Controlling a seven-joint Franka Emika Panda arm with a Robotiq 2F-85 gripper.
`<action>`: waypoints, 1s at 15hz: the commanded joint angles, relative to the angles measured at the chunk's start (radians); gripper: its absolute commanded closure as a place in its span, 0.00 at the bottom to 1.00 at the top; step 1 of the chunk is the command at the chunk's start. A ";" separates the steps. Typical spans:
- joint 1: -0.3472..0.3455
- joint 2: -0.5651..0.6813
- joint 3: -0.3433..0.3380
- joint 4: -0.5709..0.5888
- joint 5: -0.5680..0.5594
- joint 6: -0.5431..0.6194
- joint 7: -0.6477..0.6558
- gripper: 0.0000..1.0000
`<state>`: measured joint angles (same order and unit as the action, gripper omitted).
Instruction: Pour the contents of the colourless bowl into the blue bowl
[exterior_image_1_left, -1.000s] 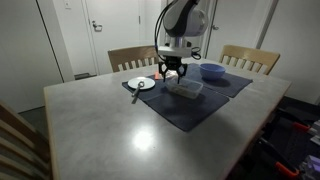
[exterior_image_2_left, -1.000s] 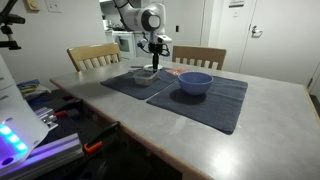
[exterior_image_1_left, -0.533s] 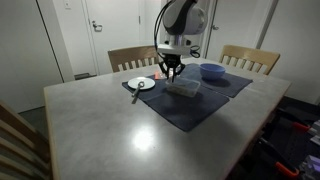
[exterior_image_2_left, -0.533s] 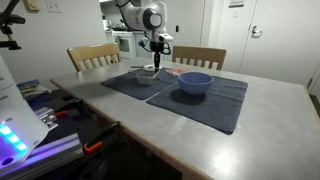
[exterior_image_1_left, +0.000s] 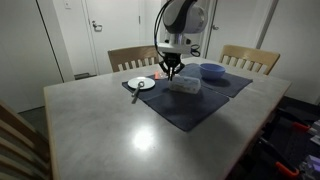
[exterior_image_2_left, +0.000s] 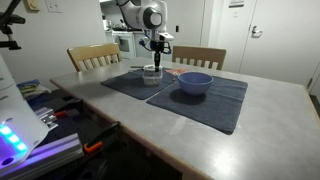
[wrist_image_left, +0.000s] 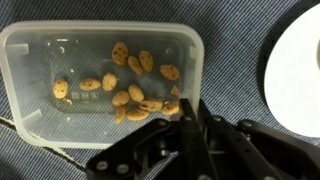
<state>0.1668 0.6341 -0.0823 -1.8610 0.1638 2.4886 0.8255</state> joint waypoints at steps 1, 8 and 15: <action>-0.029 -0.022 0.035 -0.010 0.010 -0.028 -0.065 0.98; -0.049 -0.070 0.069 -0.025 0.021 -0.082 -0.201 0.98; -0.062 -0.135 0.071 -0.031 0.010 -0.213 -0.367 0.98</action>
<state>0.1329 0.5545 -0.0262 -1.8634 0.1683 2.3389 0.5443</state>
